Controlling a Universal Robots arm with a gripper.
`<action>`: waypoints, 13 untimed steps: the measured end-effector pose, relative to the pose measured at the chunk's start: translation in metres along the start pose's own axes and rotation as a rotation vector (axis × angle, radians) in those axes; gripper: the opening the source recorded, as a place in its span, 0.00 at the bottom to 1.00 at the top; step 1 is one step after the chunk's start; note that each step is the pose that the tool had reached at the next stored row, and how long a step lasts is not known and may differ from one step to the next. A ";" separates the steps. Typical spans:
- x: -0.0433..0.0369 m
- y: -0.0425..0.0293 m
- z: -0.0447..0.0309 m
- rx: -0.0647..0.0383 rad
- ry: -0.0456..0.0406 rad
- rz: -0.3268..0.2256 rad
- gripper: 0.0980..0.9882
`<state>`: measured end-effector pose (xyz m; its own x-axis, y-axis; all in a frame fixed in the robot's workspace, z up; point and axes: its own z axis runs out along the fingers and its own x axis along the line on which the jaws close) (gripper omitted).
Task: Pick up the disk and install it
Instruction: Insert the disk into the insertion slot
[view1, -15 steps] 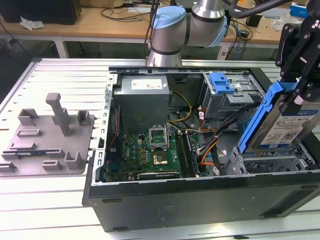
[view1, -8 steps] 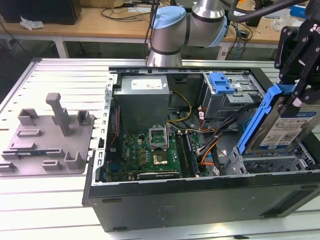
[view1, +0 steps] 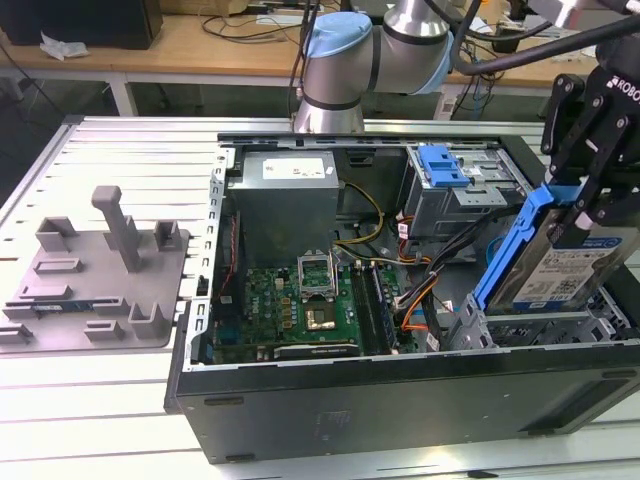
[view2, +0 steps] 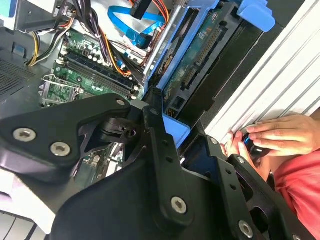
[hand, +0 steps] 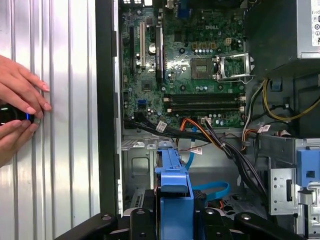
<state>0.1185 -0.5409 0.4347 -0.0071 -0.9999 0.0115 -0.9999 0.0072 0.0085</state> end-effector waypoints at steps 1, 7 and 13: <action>0.0000 0.0000 0.0022 0.000 0.0000 0.000 0.30; -0.0001 -0.0001 0.0087 0.000 0.0001 0.000 0.30; -0.0002 -0.0001 0.0153 0.000 0.0001 -0.001 0.30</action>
<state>0.1185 -0.5409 0.4194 -0.0064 -0.9999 0.0116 -0.9999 0.0065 0.0086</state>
